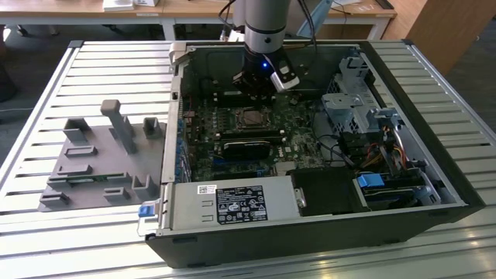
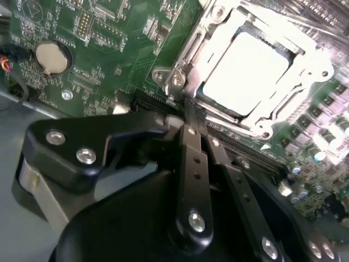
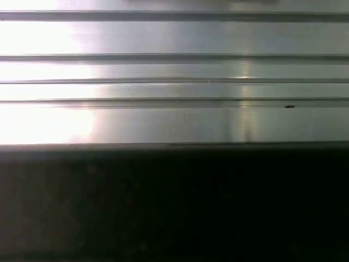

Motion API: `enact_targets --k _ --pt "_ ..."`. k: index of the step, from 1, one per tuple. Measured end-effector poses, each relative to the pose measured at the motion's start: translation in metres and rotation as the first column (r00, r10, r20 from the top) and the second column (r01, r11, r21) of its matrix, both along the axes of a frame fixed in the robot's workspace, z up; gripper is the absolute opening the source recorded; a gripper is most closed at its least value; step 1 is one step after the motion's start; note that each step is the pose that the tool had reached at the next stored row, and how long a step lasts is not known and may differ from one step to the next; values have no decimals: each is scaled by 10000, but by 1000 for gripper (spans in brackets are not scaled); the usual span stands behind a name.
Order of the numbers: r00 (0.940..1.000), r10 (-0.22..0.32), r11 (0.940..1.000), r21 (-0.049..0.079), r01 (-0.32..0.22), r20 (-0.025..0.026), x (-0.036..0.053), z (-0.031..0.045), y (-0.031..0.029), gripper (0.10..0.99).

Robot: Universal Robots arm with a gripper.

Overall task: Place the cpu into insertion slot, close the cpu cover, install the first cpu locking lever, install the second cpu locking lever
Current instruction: 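Install the first cpu locking lever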

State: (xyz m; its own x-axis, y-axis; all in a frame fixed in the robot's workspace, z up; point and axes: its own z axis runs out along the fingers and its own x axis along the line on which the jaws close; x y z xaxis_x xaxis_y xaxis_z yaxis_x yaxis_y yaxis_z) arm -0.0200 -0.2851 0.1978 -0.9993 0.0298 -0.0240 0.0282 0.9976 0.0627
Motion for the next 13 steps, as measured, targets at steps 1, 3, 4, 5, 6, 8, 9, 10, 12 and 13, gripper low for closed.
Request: enact_targets --k 1,3,4,5,6,8,9,10,12,13 --pt "10000 0 10000 -2 0 -3 -1 4 -1 106" --pt "10000 0 10000 -7 0 -8 -1 14 -1 106" --pt "10000 0 10000 -8 0 -8 -2 18 -2 106" --pt "10000 0 10000 -5 0 -7 -1 19 -1 106" --pt "10000 0 10000 -8 0 -7 -1 19 -1 106" --pt "10000 0 10000 -33 0 -8 -1 20 -2 106" --pt "10000 -1 10000 -45 1 -8 -1 20 -2 106" --pt "10000 0 10000 -53 0 -10 -2 22 -2 106" --pt "10000 0 10000 -54 0 -9 -1 26 -2 106" --pt "10000 0 10000 -53 0 -8 -1 28 -2 106"
